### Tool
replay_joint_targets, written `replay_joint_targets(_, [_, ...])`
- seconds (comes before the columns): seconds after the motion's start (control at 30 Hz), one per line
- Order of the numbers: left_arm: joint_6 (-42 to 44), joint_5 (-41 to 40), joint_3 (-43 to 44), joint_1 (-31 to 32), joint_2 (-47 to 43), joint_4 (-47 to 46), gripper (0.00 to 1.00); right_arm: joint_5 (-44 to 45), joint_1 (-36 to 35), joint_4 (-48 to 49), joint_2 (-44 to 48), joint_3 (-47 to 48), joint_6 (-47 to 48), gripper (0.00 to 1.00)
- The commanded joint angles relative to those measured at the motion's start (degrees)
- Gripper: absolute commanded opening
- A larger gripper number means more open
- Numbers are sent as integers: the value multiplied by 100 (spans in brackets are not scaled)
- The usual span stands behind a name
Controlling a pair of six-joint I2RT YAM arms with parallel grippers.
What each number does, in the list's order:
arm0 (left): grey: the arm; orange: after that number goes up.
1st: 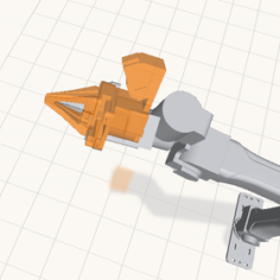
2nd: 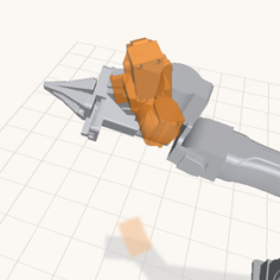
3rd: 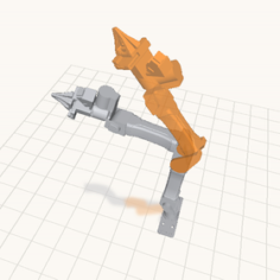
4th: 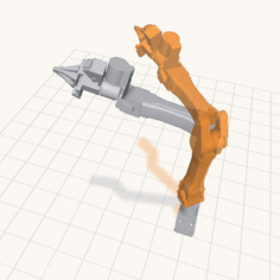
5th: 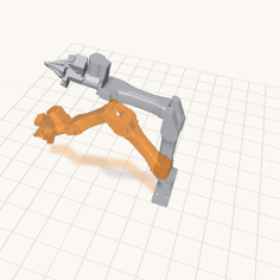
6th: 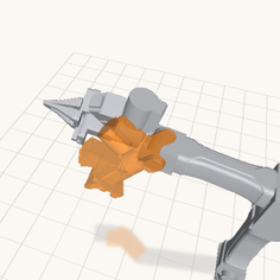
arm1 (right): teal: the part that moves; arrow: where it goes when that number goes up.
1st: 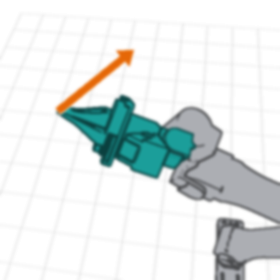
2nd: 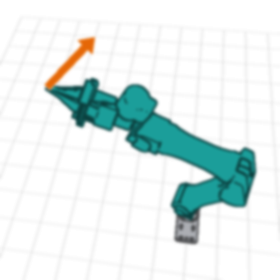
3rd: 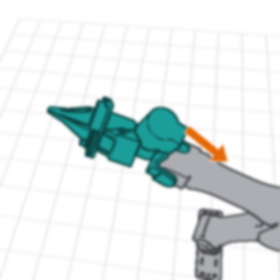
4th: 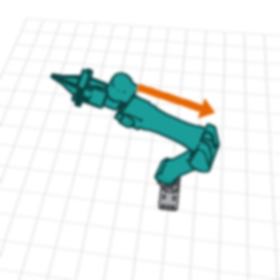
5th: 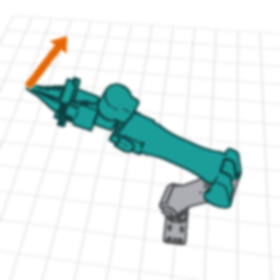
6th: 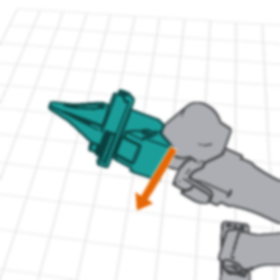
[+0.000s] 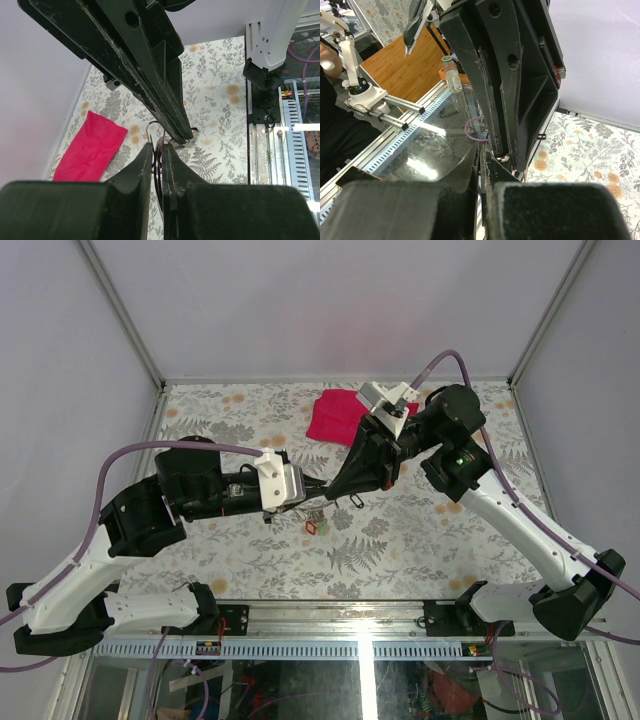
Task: Put the keys on the keyring
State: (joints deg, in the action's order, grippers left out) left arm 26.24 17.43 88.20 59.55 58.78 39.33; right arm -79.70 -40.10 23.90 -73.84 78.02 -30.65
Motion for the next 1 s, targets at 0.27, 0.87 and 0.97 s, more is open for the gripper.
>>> replay_joint_targets(0.27, [41,-690,13,-20,-126,-403,0,1067,-51,-2121,362,557,1789,0])
replay_joint_targets(0.87, [416,-1894,-440,56,-246,-722,0,3704,-46,-3729,780,788,2393,0])
replay_joint_targets(0.97, [426,-1941,-418,74,-224,-716,0,3830,-51,-3770,691,903,2330,0])
